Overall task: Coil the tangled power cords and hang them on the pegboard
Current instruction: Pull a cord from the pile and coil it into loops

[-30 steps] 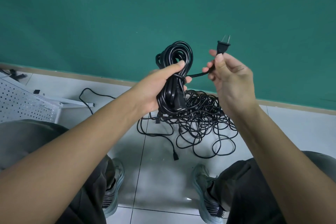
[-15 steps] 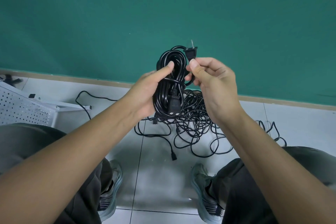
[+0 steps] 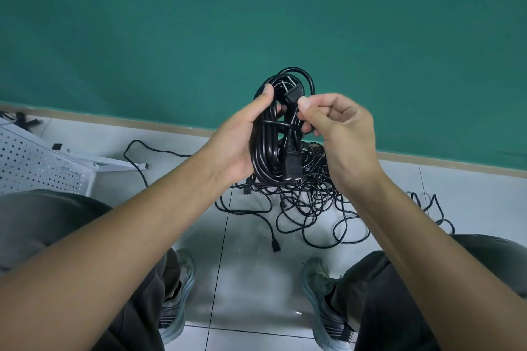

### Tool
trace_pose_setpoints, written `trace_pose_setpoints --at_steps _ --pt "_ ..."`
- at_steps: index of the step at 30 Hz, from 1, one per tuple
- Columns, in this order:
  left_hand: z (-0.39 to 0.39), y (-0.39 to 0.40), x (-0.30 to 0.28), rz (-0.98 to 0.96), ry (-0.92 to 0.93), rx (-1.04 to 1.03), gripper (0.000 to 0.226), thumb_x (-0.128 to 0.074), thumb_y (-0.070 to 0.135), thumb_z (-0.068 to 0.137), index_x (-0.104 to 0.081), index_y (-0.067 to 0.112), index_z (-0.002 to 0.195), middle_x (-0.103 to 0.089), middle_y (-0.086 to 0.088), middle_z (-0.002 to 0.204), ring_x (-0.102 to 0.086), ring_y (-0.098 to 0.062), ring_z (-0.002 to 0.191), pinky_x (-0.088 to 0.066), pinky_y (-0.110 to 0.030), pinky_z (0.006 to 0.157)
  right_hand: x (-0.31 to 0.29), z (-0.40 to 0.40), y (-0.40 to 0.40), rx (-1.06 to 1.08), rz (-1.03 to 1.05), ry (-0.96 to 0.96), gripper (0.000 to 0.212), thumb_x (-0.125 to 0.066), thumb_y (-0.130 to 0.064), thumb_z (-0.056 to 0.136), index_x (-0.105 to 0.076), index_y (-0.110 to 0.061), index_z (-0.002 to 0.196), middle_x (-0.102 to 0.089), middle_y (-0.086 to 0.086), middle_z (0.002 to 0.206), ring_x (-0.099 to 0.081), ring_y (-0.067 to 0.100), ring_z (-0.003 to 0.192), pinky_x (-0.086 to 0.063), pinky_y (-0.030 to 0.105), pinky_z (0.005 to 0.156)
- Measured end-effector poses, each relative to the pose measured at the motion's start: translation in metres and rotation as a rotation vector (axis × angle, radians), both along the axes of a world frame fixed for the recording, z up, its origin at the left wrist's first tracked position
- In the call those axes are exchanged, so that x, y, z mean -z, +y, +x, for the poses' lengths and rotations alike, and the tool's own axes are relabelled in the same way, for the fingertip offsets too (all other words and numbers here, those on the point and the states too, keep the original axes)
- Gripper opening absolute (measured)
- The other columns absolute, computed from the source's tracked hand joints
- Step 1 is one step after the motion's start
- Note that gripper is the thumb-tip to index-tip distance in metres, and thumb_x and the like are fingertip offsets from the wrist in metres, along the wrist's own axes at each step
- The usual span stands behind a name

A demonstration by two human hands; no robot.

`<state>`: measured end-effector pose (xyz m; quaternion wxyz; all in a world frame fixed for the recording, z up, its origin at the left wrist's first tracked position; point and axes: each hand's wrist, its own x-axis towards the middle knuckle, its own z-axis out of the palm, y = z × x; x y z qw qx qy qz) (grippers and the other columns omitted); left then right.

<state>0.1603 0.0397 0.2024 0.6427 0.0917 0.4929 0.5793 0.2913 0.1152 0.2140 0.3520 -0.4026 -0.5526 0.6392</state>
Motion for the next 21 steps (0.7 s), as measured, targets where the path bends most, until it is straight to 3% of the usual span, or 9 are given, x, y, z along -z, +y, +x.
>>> trace_pose_setpoints --at_steps 2,5,7,10,13,17,21 --pt "0.002 0.001 -0.001 0.012 -0.006 -0.025 0.041 -0.057 0.057 0.096 -0.065 0.017 0.093 -0.073 -0.002 0.079 -0.073 -0.019 0.071 -0.058 -0.034 0.074 -0.002 0.0 0.0 0.005 -0.001 -0.007 0.009 -0.076 -0.009 0.09 -0.068 -0.005 0.089 -0.065 0.013 0.081 -0.055 0.011 0.061 -0.048 0.015 0.064" --pt "0.003 0.001 0.0 0.017 0.015 -0.027 0.05 -0.058 0.061 0.096 -0.067 0.015 0.113 -0.076 -0.01 0.098 -0.074 -0.027 0.092 -0.058 -0.042 0.092 -0.002 -0.002 -0.003 0.021 0.024 -0.031 0.014 -0.078 -0.007 0.088 -0.067 -0.009 0.08 -0.066 0.002 0.071 -0.056 0.007 0.06 -0.051 0.019 0.069" --pt "0.003 0.001 0.0 0.003 0.039 -0.046 0.051 -0.06 0.062 0.094 -0.071 0.015 0.11 -0.075 -0.012 0.101 -0.071 -0.03 0.098 -0.055 -0.049 0.102 -0.001 -0.004 -0.005 0.049 0.062 -0.07 0.015 -0.079 -0.009 0.087 -0.067 -0.012 0.079 -0.063 -0.003 0.066 -0.056 0.006 0.059 -0.051 0.02 0.068" --pt "0.004 0.001 0.0 0.007 0.063 -0.073 0.046 -0.06 0.057 0.096 -0.08 0.018 0.084 -0.075 -0.011 0.095 -0.072 -0.029 0.093 -0.061 -0.045 0.088 0.002 -0.006 -0.005 0.083 0.105 -0.14 0.014 -0.081 -0.016 0.087 -0.067 -0.017 0.086 -0.055 -0.001 0.066 -0.052 0.011 0.061 -0.05 0.026 0.067" --pt "0.008 0.0 -0.001 0.01 0.107 -0.109 0.047 -0.058 0.053 0.1 -0.076 0.011 0.106 -0.077 -0.013 0.102 -0.075 -0.029 0.095 -0.062 -0.04 0.078 0.005 -0.006 -0.003 0.092 0.154 -0.226 0.013 -0.082 -0.021 0.085 -0.069 -0.023 0.089 -0.055 -0.003 0.065 -0.052 0.011 0.059 -0.049 0.027 0.064" --pt "0.011 0.0 0.001 0.008 0.211 -0.149 0.051 -0.055 0.049 0.103 -0.07 0.005 0.123 -0.077 -0.015 0.113 -0.075 -0.03 0.104 -0.061 -0.045 0.09 0.008 -0.003 0.001 0.076 0.215 -0.294 0.013 -0.083 -0.023 0.084 -0.072 -0.025 0.077 -0.062 -0.001 0.064 -0.054 0.011 0.058 -0.053 0.036 0.064" --pt "0.013 0.001 0.002 0.018 0.269 -0.153 0.051 -0.038 0.049 0.109 -0.073 0.01 0.11 -0.078 -0.009 0.105 -0.075 -0.022 0.098 -0.06 -0.045 0.092 0.011 0.001 0.004 0.065 0.253 -0.325 0.018 -0.086 -0.024 0.081 -0.073 -0.026 0.069 -0.068 -0.003 0.065 -0.057 0.01 0.06 -0.058 0.046 0.073"
